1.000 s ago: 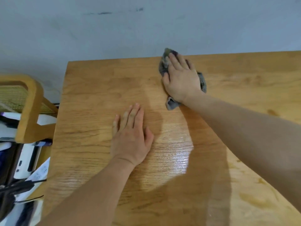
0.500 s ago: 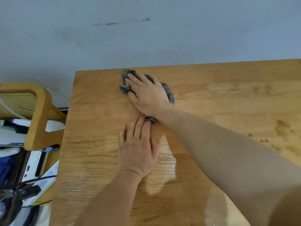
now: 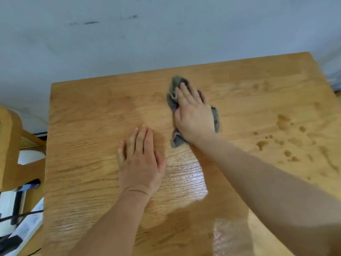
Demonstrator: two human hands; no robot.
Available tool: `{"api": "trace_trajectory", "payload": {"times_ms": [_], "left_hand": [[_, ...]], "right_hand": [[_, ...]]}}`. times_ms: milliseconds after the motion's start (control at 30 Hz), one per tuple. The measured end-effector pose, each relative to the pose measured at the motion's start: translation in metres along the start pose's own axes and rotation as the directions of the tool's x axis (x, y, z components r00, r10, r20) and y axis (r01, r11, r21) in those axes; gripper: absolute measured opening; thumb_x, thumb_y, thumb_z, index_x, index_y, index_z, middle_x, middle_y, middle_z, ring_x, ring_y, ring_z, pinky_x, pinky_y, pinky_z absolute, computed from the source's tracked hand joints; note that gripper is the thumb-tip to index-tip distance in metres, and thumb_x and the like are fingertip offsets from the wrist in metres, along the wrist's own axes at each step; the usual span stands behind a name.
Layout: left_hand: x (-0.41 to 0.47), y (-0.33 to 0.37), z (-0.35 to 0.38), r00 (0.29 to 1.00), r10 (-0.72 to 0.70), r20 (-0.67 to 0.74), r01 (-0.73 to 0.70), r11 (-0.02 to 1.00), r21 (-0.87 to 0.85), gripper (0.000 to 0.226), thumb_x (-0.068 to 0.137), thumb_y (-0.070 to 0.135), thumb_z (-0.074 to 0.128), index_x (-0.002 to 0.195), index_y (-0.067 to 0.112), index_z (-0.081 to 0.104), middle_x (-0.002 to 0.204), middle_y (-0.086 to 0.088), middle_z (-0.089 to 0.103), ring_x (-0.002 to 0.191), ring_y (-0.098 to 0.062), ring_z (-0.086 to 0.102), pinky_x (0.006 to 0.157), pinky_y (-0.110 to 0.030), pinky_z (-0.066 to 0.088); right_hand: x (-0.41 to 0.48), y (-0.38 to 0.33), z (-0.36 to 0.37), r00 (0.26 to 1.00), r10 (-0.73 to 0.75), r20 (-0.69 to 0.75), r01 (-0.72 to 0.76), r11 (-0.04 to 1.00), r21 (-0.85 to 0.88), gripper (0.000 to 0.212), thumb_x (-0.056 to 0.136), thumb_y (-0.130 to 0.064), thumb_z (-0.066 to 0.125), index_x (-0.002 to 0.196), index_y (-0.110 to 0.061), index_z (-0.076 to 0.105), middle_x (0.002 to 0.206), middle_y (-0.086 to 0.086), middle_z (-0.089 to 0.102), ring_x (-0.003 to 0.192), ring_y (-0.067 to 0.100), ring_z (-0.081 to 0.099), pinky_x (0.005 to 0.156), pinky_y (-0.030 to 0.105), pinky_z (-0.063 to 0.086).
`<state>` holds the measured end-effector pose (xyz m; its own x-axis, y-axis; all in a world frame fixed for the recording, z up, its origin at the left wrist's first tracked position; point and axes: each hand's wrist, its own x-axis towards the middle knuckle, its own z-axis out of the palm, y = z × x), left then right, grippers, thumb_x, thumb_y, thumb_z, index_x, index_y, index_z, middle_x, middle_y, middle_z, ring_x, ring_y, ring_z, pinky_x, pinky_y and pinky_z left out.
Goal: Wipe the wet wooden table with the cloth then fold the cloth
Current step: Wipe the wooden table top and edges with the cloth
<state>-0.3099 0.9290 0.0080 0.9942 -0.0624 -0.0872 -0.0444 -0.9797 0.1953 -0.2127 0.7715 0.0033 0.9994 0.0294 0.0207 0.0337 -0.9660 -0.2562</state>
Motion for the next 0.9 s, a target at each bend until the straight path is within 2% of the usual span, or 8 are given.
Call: {"api": "trace_trajectory", "payload": {"times_ms": [167, 267, 367, 433, 500, 667, 800, 900], "left_hand": [[-0.003, -0.001, 0.0, 1.0, 0.016, 0.012, -0.016, 1.0, -0.006, 0.059, 0.089, 0.035, 0.026, 0.143, 0.014, 0.036, 0.153, -0.003, 0.033, 0.142, -0.02, 0.024, 0.113, -0.051, 0.022], [-0.001, -0.002, -0.002, 1.0, 0.026, -0.017, -0.026, 1.0, 0.003, 0.059, 0.088, 0.034, 0.027, 0.142, 0.013, 0.038, 0.152, -0.004, 0.036, 0.141, -0.022, 0.027, 0.112, -0.051, 0.022], [0.003, -0.001, -0.002, 1.0, 0.019, -0.011, -0.019, 1.0, 0.012, 0.061, 0.089, 0.036, 0.024, 0.144, 0.013, 0.035, 0.153, -0.003, 0.033, 0.142, -0.021, 0.024, 0.114, -0.048, 0.017], [0.002, -0.001, -0.002, 1.0, 0.026, -0.01, -0.025, 0.999, 0.023, 0.061, 0.089, 0.036, 0.022, 0.145, 0.014, 0.033, 0.154, -0.003, 0.031, 0.143, -0.02, 0.022, 0.115, -0.047, 0.016], [0.002, -0.001, -0.001, 0.999, 0.028, -0.016, -0.028, 0.999, 0.027, 0.061, 0.089, 0.035, 0.023, 0.144, 0.014, 0.034, 0.154, -0.003, 0.031, 0.143, -0.02, 0.022, 0.115, -0.048, 0.017], [0.0, 0.001, 0.0, 0.999, 0.025, -0.036, -0.025, 1.0, 0.006, 0.06, 0.086, 0.034, 0.026, 0.141, 0.015, 0.036, 0.153, -0.003, 0.033, 0.141, -0.021, 0.024, 0.113, -0.05, 0.018], [-0.003, -0.001, 0.001, 0.998, 0.039, -0.044, -0.04, 0.999, -0.019, 0.055, 0.087, 0.032, 0.032, 0.14, 0.015, 0.037, 0.153, -0.003, 0.032, 0.141, -0.023, 0.024, 0.113, -0.051, 0.018], [-0.004, -0.001, 0.003, 0.997, 0.053, -0.052, -0.054, 0.998, -0.03, 0.05, 0.09, 0.026, 0.04, 0.138, 0.015, 0.037, 0.152, -0.005, 0.032, 0.139, -0.026, 0.025, 0.112, -0.053, 0.019]], "right_hand": [[-0.123, -0.022, 0.002, 0.961, -0.253, 0.109, 0.248, 0.967, 0.065, 0.052, 0.096, -0.03, 0.037, 0.145, -0.015, 0.044, 0.156, 0.001, 0.035, 0.147, 0.018, 0.022, 0.118, 0.047, 0.023], [-0.113, 0.009, -0.007, 0.922, -0.365, 0.133, 0.357, 0.931, 0.078, 0.05, 0.094, -0.03, 0.04, 0.141, -0.016, 0.05, 0.151, 0.0, 0.042, 0.144, 0.018, 0.031, 0.117, 0.043, 0.025], [-0.044, 0.054, -0.016, 0.993, -0.114, 0.032, 0.114, 0.993, 0.023, 0.057, 0.092, -0.034, 0.034, 0.143, -0.013, 0.047, 0.153, 0.003, 0.04, 0.145, 0.02, 0.029, 0.117, 0.047, 0.025], [-0.003, 0.075, -0.025, 0.991, 0.129, 0.022, -0.129, 0.992, -0.014, 0.061, 0.093, -0.036, 0.027, 0.149, -0.014, 0.037, 0.158, 0.003, 0.029, 0.148, 0.019, 0.018, 0.119, 0.046, 0.017], [0.005, 0.072, -0.022, 0.972, 0.234, -0.003, -0.234, 0.972, -0.032, 0.06, 0.095, -0.035, 0.026, 0.151, -0.013, 0.03, 0.161, 0.003, 0.023, 0.149, 0.02, 0.013, 0.12, 0.045, 0.013], [-0.103, 0.014, -0.004, 0.996, 0.071, -0.046, -0.07, 0.997, 0.018, 0.059, 0.088, -0.027, 0.04, 0.144, -0.008, 0.044, 0.154, 0.007, 0.038, 0.146, 0.025, 0.027, 0.115, 0.051, 0.026], [-0.214, 0.012, -0.01, 0.992, -0.103, 0.071, 0.103, 0.995, 0.003, 0.059, 0.091, -0.029, 0.041, 0.148, -0.013, 0.039, 0.158, 0.002, 0.029, 0.149, 0.02, 0.018, 0.119, 0.048, 0.019], [-0.279, 0.044, -0.023, 0.99, -0.072, 0.119, 0.076, 0.996, -0.035, 0.058, 0.093, -0.029, 0.039, 0.149, -0.013, 0.037, 0.158, 0.001, 0.027, 0.149, 0.019, 0.016, 0.121, 0.044, 0.013]]}}
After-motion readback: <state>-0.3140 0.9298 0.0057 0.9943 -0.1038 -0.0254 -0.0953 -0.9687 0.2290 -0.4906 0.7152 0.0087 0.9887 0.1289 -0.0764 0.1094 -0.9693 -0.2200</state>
